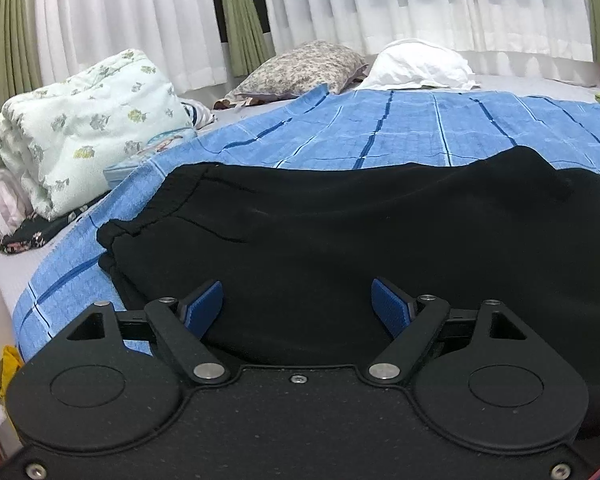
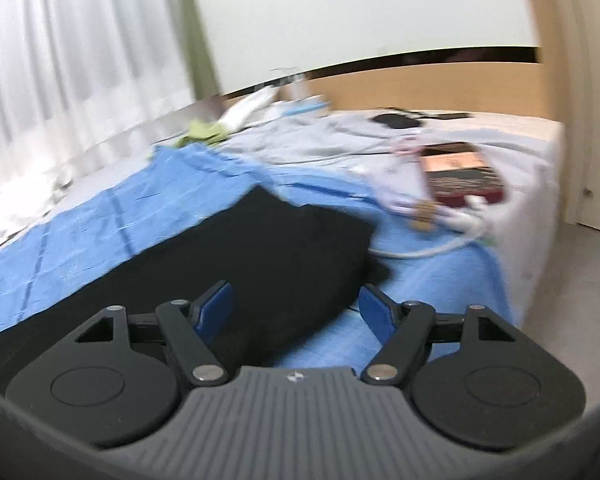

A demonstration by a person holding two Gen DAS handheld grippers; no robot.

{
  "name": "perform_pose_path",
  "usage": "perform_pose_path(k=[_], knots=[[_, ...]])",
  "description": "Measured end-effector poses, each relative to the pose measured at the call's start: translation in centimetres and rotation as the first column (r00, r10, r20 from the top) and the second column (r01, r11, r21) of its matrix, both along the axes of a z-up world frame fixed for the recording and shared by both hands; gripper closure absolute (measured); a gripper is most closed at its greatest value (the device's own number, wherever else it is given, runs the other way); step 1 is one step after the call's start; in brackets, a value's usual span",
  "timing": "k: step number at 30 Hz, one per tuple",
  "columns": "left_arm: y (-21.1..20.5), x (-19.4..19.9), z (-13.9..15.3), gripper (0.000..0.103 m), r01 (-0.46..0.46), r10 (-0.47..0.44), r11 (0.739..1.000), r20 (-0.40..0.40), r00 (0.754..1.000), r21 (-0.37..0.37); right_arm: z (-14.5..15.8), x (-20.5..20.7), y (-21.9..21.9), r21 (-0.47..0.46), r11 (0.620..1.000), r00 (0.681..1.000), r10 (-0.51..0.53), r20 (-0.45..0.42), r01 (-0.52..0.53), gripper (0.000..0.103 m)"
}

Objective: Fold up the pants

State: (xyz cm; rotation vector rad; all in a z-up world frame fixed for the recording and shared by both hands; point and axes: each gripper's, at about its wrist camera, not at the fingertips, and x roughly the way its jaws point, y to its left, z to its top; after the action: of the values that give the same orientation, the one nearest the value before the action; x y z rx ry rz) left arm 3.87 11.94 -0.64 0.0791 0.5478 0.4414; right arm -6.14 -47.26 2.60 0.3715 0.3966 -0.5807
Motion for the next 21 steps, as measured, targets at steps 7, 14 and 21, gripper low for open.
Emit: perform_pose_path(k=[7,14,21], knots=[[0.1,0.1,0.0,0.018,-0.011,0.011,1.0,-0.007,1.0,-0.006,-0.2,-0.8,-1.4,0.081,0.997,0.999,-0.023,0.027,0.021,0.02],[0.1,0.1,-0.1,0.018,-0.009,0.009,1.0,-0.005,1.0,-0.014,-0.9,1.4,-3.3,0.206,0.979,0.999,-0.02,0.05,0.01,0.021],[0.2,0.0,0.0,0.018,-0.011,0.011,1.0,0.002,1.0,-0.021,-0.5,4.4,-5.0,0.312,0.95,1.0,0.016,0.008,-0.018,0.085]])
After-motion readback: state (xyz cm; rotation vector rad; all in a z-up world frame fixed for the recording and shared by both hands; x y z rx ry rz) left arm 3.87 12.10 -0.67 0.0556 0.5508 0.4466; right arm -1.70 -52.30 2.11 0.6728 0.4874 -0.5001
